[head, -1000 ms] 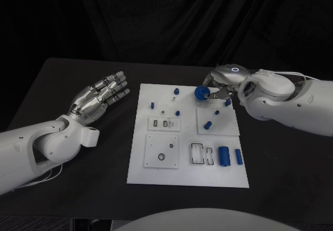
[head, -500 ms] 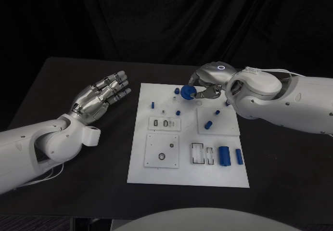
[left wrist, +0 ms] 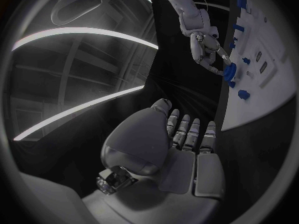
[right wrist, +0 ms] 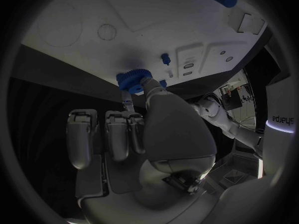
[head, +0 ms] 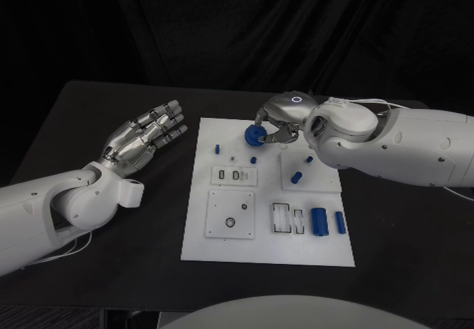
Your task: Assemble the parts on the task board
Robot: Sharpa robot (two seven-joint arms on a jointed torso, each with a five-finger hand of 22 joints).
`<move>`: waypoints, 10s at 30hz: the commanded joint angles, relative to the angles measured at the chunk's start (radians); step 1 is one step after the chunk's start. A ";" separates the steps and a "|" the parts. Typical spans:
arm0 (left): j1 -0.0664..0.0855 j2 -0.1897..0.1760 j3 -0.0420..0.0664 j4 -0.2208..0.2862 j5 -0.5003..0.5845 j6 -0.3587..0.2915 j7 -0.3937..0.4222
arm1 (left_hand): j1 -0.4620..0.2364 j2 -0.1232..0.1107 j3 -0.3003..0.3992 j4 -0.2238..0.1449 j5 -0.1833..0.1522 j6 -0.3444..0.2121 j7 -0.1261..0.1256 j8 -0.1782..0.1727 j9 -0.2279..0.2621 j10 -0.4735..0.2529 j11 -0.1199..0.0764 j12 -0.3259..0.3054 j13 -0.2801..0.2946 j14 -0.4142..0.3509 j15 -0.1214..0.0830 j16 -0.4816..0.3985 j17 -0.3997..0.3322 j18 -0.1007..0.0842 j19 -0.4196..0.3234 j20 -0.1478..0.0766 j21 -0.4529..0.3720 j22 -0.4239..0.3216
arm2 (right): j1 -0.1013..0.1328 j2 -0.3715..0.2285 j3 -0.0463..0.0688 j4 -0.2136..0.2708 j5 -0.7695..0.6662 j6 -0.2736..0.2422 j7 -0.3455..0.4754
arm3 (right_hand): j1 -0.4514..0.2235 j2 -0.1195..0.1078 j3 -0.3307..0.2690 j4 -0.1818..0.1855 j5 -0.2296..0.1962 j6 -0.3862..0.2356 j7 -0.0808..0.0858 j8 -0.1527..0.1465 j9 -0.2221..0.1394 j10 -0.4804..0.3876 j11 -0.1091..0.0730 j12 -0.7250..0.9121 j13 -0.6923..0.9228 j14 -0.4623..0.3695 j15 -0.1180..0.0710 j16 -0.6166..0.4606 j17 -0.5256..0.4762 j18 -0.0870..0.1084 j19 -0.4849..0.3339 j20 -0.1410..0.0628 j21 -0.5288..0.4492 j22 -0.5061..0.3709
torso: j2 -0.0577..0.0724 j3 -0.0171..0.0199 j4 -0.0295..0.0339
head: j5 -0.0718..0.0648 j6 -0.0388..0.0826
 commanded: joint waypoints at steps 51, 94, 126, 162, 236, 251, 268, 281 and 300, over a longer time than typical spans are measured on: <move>-0.001 -0.001 0.001 -0.012 -0.001 0.020 0.014 | -0.002 0.005 0.013 0.001 0.003 -0.010 0.004 -0.006 -0.001 -0.008 0.002 -0.003 -0.002 -0.002 0.005 0.001 -0.003 0.019 0.002 0.008 0.001 0.000 | 0.022 -0.093 0.001 0.049 -0.005 -0.062 0.014 | -0.034 -0.003 0.030 0.010 -0.095 -0.191 -0.015 -0.106 0.011 0.104 0.035 0.003 0.263 0.106 0.028 0.003 0.263 0.002 0.042 0.027 -0.070 0.229 | 0.000 0.0014 -0.0022 | -0.004 -0.007; -0.002 0.010 0.001 -0.009 -0.001 0.023 0.010 | -0.004 0.004 0.016 0.001 0.003 -0.008 0.005 -0.005 0.000 -0.007 0.002 0.000 -0.001 -0.001 0.005 0.002 -0.002 0.019 0.002 0.008 0.001 0.000 | -0.059 -0.455 -0.002 0.130 0.054 -0.124 0.000 | -0.042 -0.051 -0.027 0.105 -0.349 -0.134 -0.023 -0.134 -0.028 0.104 0.027 0.003 0.263 0.106 0.019 0.003 0.263 -0.015 0.085 0.018 -0.008 0.251 | 0.001 0.0018 -0.0001 | -0.040 -0.011; -0.004 0.015 0.001 -0.021 -0.001 0.031 0.007 | -0.005 0.004 0.020 0.000 0.003 -0.010 0.005 -0.006 -0.001 -0.008 0.003 -0.001 -0.001 -0.001 0.006 0.002 -0.003 0.019 0.002 0.008 0.001 0.000 | -0.083 -0.402 -0.002 0.088 0.054 -0.072 -0.009 | -0.022 -0.053 -0.026 0.101 -0.341 -0.112 -0.018 -0.124 -0.027 0.104 0.031 0.003 0.263 0.106 0.022 0.003 0.263 -0.010 0.073 0.020 -0.027 0.244 | 0.000 0.0010 0.0005 | -0.041 -0.017; -0.006 0.015 0.001 -0.011 -0.001 0.040 -0.010 | -0.008 0.003 0.027 -0.001 0.000 -0.015 0.007 -0.008 -0.001 -0.011 0.005 -0.003 -0.002 -0.003 0.007 0.001 -0.004 0.019 0.001 0.010 0.000 0.000 | -0.096 -0.364 -0.002 0.053 0.054 -0.055 -0.011 | 0.043 -0.038 -0.023 0.093 -0.287 -0.019 -0.026 -0.064 0.033 0.104 0.026 0.003 0.263 0.106 0.018 0.003 0.263 -0.007 0.066 0.017 -0.038 0.241 | 0.000 0.0008 0.0020 | -0.039 -0.020; -0.011 0.025 0.001 -0.024 -0.001 0.053 -0.022 | -0.012 0.001 0.035 -0.003 0.000 -0.017 0.009 -0.009 -0.001 -0.013 0.006 -0.003 -0.002 -0.002 0.010 0.002 -0.004 0.019 0.001 0.012 0.001 0.000 | -0.114 -0.099 0.000 0.252 -0.049 -0.028 -0.138 | 0.082 -0.019 0.000 0.037 0.019 0.071 -0.027 -0.003 0.181 0.104 0.023 0.003 0.263 0.106 0.012 0.003 0.263 -0.009 0.073 0.009 -0.030 0.244 | 0.001 0.0012 0.0031 | -0.024 -0.032; -0.014 0.026 0.001 -0.028 -0.001 0.058 -0.035 | -0.014 0.002 0.039 -0.003 0.000 -0.021 0.010 -0.010 -0.002 -0.016 0.006 -0.006 -0.002 -0.004 0.011 0.001 -0.005 0.019 0.000 0.013 0.000 0.000 | -0.146 -0.077 0.001 0.223 -0.049 -0.041 -0.123 | 0.065 -0.018 0.001 0.036 -0.018 0.054 -0.021 -0.019 0.186 0.104 0.029 0.003 0.263 0.106 0.018 0.003 0.263 -0.008 0.070 0.014 -0.035 0.242 | 0.001 0.0006 0.0045 | -0.024 -0.034; -0.017 0.028 0.001 -0.032 -0.001 0.063 -0.039 | -0.016 0.002 0.043 -0.003 -0.002 -0.023 0.011 -0.011 -0.002 -0.018 0.007 -0.007 -0.003 -0.006 0.012 0.000 -0.005 0.018 -0.001 0.013 -0.001 0.000 | -0.155 -0.070 0.001 0.214 -0.049 -0.032 -0.120 | 0.024 -0.024 -0.016 0.031 -0.194 -0.026 -0.008 -0.082 0.182 0.104 0.037 0.003 0.263 0.106 0.025 0.003 0.263 -0.006 0.065 0.023 -0.043 0.239 | 0.001 0.0014 0.0046 | -0.024 -0.036; -0.020 0.027 0.001 -0.033 -0.001 0.063 -0.039 | -0.017 0.001 0.044 -0.003 -0.002 -0.024 0.011 -0.011 -0.002 -0.019 0.007 -0.008 -0.003 -0.007 0.012 0.000 -0.006 0.018 -0.001 0.013 -0.001 0.000 | -0.156 -0.070 0.001 0.215 -0.049 -0.034 -0.115 | -0.011 -0.052 -0.051 0.051 -0.315 -0.115 -0.001 -0.130 0.177 0.104 0.044 0.003 0.263 0.106 0.031 0.003 0.263 -0.003 0.061 0.028 -0.052 0.236 | 0.001 0.0015 0.0038 | -0.023 -0.036; -0.019 -0.004 0.001 0.012 -0.002 -0.030 0.024 | -0.048 -0.048 0.084 -0.016 0.023 0.040 0.012 0.015 0.006 0.025 0.014 0.055 0.004 0.076 0.022 0.059 0.012 0.020 0.082 0.035 0.044 0.019 | -0.110 -0.148 0.002 0.275 -0.047 -0.256 -0.035 | -0.028 -0.113 -0.056 0.108 -0.368 -0.220 -0.010 -0.147 0.139 0.104 0.037 0.003 0.263 0.106 0.026 0.003 0.263 -0.003 0.061 0.024 -0.052 0.236 | 0.000 0.0029 0.0026 | -0.008 0.006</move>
